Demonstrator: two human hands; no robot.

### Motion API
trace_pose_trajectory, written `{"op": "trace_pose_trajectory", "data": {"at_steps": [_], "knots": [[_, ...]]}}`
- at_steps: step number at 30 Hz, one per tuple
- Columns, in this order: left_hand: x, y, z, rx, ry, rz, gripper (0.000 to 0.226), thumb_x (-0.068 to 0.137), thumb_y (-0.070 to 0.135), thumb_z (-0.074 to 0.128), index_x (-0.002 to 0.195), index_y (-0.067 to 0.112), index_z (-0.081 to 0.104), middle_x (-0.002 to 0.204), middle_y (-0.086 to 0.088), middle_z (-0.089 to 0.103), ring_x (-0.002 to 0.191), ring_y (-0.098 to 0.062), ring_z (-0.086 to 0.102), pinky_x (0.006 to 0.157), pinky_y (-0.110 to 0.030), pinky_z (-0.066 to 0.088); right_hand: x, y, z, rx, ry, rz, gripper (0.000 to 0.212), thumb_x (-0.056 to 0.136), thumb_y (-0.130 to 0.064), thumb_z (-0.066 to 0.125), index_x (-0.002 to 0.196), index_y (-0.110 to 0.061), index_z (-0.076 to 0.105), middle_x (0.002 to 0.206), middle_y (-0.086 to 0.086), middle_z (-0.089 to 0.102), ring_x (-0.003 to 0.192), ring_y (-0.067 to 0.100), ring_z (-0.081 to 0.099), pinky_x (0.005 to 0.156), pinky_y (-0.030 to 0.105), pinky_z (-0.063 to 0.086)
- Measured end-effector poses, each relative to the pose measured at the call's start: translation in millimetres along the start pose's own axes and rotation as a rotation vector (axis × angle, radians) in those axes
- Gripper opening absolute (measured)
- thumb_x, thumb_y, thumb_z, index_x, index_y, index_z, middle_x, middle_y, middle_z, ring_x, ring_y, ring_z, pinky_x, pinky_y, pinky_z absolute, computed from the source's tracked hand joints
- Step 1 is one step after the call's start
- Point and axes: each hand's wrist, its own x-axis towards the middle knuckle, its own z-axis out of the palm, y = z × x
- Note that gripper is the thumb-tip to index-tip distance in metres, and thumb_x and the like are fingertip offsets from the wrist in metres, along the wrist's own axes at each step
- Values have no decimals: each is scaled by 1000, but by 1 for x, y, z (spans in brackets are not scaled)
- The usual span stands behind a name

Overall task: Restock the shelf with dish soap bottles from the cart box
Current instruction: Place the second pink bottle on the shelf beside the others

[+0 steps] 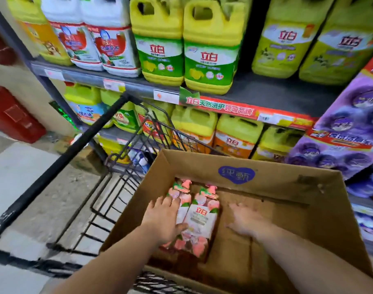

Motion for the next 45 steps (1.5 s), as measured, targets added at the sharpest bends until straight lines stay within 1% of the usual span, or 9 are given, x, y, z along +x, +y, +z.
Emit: {"op": "trace_pose_trajectory", "data": {"at_steps": [9,13,17,24,26,29,35,40,45], "knots": [[75,-6,56,-213,-255,123,76,86,54,51,145,16,21,149,-8,29,136,-27,29,108,-38,31,42,-15,46,232,-165,146,61,91,-46,48,142,-16,36,147,10,39,130,28,43,102,31,37],[99,0,78,-353,-338,124,81,82,50,60,145,16,23,147,-10,32,134,-28,33,109,-36,33,62,-22,70,493,-135,305,70,83,-53,59,138,-17,36,137,10,52,122,28,51,91,30,41],[111,1,95,-467,-354,81,86,77,48,68,144,15,25,146,-10,32,133,-27,35,109,-37,34,86,-31,86,837,-103,412,62,81,-46,67,129,-15,45,131,6,57,118,25,56,79,25,37],[127,6,106,-403,-329,116,92,79,47,64,149,16,14,152,-6,29,137,-23,31,108,-31,30,115,-43,103,1283,-58,529,67,77,-46,71,128,-8,51,128,11,60,114,27,59,95,35,49],[127,5,106,-367,-324,133,91,81,46,62,149,16,10,154,-6,24,139,-22,26,110,-31,26,116,-44,105,1374,-85,540,63,77,-44,72,126,-10,53,125,10,62,106,24,63,85,32,52],[124,3,108,-325,-347,146,92,82,51,60,150,18,6,158,-3,14,144,-21,16,114,-31,18,113,-44,104,1524,-99,507,35,78,-33,74,106,-16,64,117,8,68,77,10,64,54,16,46],[122,8,108,-311,-390,155,95,77,60,60,149,20,13,155,-2,24,140,-22,23,112,-33,23,97,-38,103,1607,-130,567,25,76,-28,77,94,-14,68,96,4,70,68,7,62,50,17,42],[124,8,103,-315,-424,144,98,75,64,59,149,17,14,156,-5,20,142,-23,20,113,-34,22,78,-32,107,1609,-22,662,19,77,-32,76,85,-17,67,88,0,67,66,5,60,48,19,40],[116,8,96,-451,-494,100,98,73,67,59,149,20,17,155,-6,24,141,-24,26,114,-38,26,53,-26,91,1620,32,567,17,75,-29,78,83,-17,68,85,-1,69,66,4,64,50,14,46]]}}
